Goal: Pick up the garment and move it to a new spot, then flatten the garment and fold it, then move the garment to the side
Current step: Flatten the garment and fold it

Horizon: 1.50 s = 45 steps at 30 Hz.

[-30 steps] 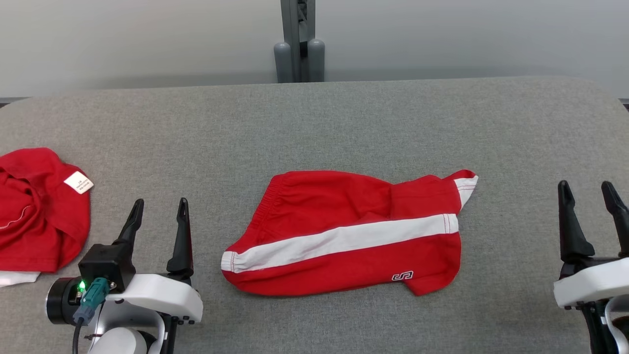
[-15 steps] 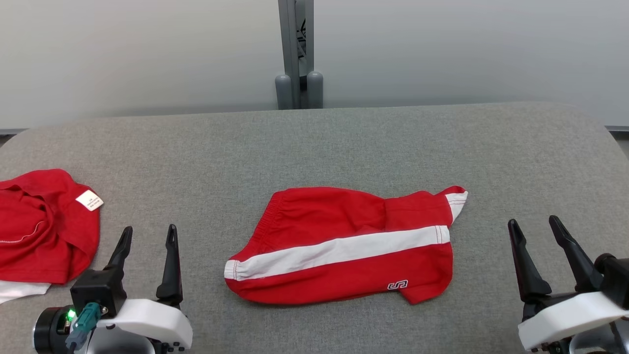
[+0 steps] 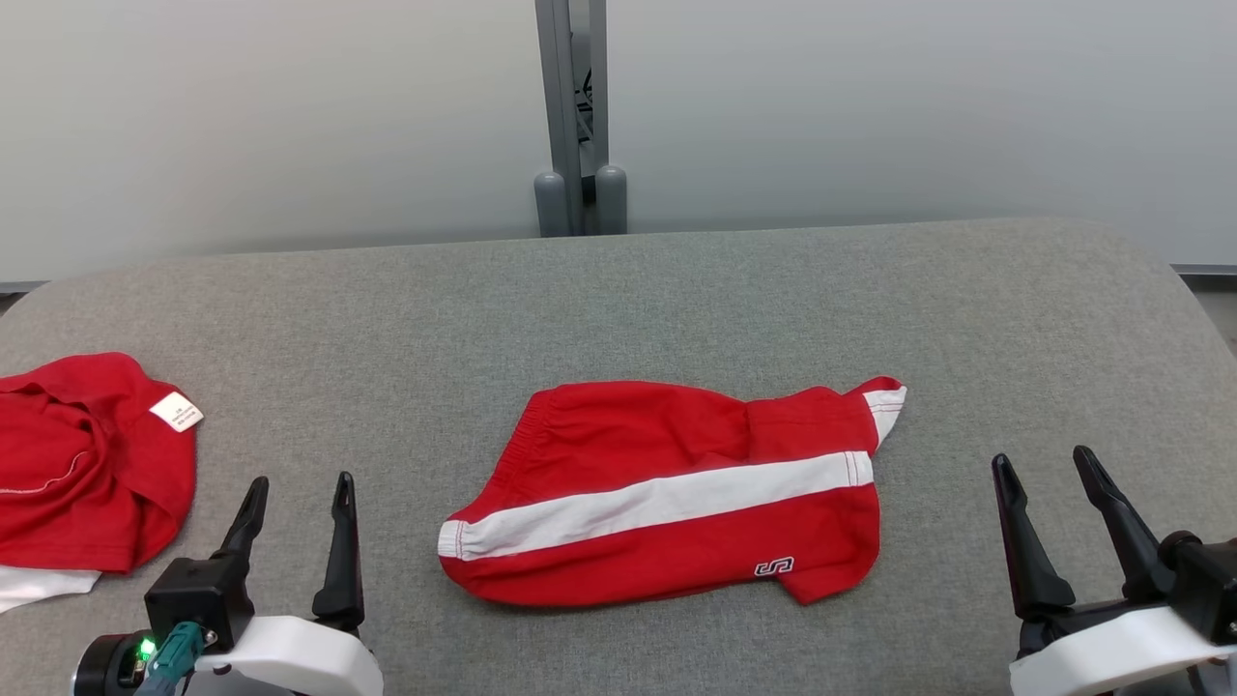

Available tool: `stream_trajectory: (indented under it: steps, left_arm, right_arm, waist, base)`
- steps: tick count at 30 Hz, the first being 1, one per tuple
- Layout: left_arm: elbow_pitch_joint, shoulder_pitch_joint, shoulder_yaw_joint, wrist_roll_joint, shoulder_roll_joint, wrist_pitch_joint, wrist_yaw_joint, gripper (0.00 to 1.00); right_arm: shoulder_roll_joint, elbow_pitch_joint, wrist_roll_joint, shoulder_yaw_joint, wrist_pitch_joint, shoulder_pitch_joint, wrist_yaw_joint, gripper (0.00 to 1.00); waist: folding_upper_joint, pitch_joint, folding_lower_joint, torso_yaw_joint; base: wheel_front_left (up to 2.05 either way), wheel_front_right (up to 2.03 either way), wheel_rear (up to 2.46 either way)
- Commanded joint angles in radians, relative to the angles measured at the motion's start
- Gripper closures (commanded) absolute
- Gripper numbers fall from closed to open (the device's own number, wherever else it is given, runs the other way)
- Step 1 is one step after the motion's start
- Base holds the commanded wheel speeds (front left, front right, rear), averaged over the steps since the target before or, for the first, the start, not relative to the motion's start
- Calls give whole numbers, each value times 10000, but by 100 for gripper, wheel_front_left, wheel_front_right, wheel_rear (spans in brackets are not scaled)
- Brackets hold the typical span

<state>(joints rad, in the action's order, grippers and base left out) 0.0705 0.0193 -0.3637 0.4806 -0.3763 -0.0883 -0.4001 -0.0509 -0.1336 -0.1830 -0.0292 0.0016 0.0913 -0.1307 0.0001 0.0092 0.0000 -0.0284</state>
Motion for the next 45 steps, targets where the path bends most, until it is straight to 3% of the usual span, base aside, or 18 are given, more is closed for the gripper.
stream_trajectory:
  steps: [1, 22, 25, 33, 45]
  left_arm:
    - [-38, 112, 35, 29, -27, -42, -58, 0]
    - [-122, -9, -98, 84, -149, 192, -83, 0]
    - [-67, -256, -355, 168, -227, 541, 253, 0]
    - [-649, -852, -1314, 998, -319, 2258, 1646, 0]
    - [-2434, -1834, -1614, 1731, 87, 2403, 2975, 0]
  right_arm:
    - [-20, 82, -8, -42, -139, -32, -2, 0]
    - [-13, 289, -192, 61, -112, -150, -2, 0]
    - [-13, 305, -221, 76, -80, -151, -2, 0]
    - [-17, 326, -272, 363, -59, -357, -2, 0]
    - [-18, 530, -390, 576, -158, -681, -2, 0]
  waist:
    - [-1, 7, 0, 5]
    - [-1, 54, 0, 25]
    - [-1, 76, 0, 49]
    - [-1, 301, 0, -146]
    - [-1, 904, 0, -431]
  base:
    - [0, 0, 0]
    - [0, 0, 0]
    - [0, 0, 0]
    - [0, 0, 0]
    - [0, 0, 0]
